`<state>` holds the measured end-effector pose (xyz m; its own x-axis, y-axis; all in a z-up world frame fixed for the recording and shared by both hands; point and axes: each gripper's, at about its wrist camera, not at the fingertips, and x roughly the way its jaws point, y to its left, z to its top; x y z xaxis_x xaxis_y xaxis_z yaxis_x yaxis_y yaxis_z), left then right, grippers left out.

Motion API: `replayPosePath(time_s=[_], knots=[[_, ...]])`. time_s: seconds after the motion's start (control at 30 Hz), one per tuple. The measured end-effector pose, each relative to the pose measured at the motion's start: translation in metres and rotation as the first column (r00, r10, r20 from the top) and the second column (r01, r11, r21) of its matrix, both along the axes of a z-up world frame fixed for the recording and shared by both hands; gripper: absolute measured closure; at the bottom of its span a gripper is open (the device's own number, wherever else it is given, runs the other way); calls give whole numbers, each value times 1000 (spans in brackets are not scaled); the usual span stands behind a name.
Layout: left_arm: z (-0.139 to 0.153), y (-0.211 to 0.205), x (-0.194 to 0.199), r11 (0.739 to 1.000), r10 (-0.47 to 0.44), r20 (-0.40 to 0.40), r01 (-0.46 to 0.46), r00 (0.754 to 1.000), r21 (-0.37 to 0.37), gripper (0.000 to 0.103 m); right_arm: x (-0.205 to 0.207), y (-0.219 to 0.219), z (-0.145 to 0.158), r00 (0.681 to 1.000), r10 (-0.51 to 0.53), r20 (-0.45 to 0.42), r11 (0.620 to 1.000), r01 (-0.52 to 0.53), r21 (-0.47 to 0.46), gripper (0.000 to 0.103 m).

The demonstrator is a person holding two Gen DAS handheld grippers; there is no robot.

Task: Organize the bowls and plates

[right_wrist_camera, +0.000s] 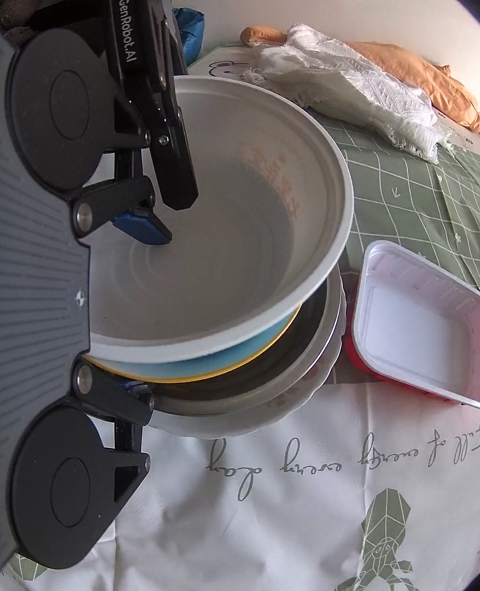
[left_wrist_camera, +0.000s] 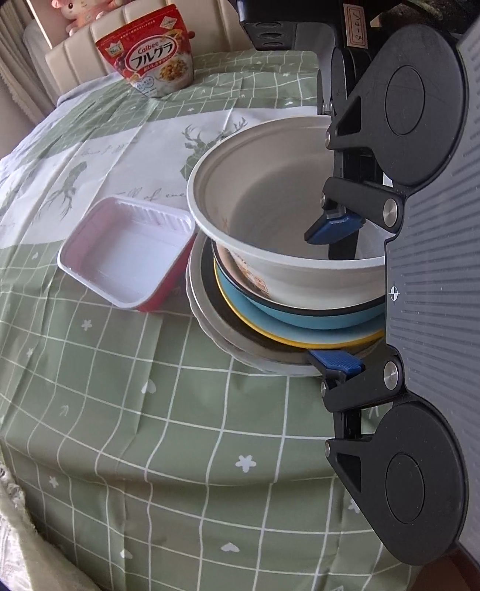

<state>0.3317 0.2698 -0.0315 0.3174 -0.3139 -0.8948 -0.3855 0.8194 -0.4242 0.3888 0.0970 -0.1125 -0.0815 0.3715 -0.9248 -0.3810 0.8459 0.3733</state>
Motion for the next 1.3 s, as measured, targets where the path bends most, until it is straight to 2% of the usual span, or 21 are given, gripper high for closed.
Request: replayPosePath(time_s=[0.17,0.43,0.7,0.77,0.83,1.13,1.3], knots=[[1,-3,12,1000,-13,-25,13,1000,19,39,13,-3,0,1000,-28,9,1000,28,4,34],[-12,-3,32,999,-35,-41,34,999,-42,40,34,-8,2,999,-38,15,999,38,-6,34],[-12,9,28,999,-17,-57,15,998,-43,44,25,9,4,998,-3,66,999,6,-43,33],[-12,10,28,999,-19,-69,17,997,-33,52,26,10,4,998,-9,60,999,12,-43,33],[-12,10,26,999,-22,-78,20,997,-25,54,26,8,5,998,-17,52,999,19,-42,35],[-12,12,21,998,-13,-103,7,995,-64,54,23,-2,6,998,-60,-1,997,60,-42,36],[-2,5,22,999,-29,-86,26,996,-28,54,30,-5,-1,998,-56,-5,998,55,-29,36]])
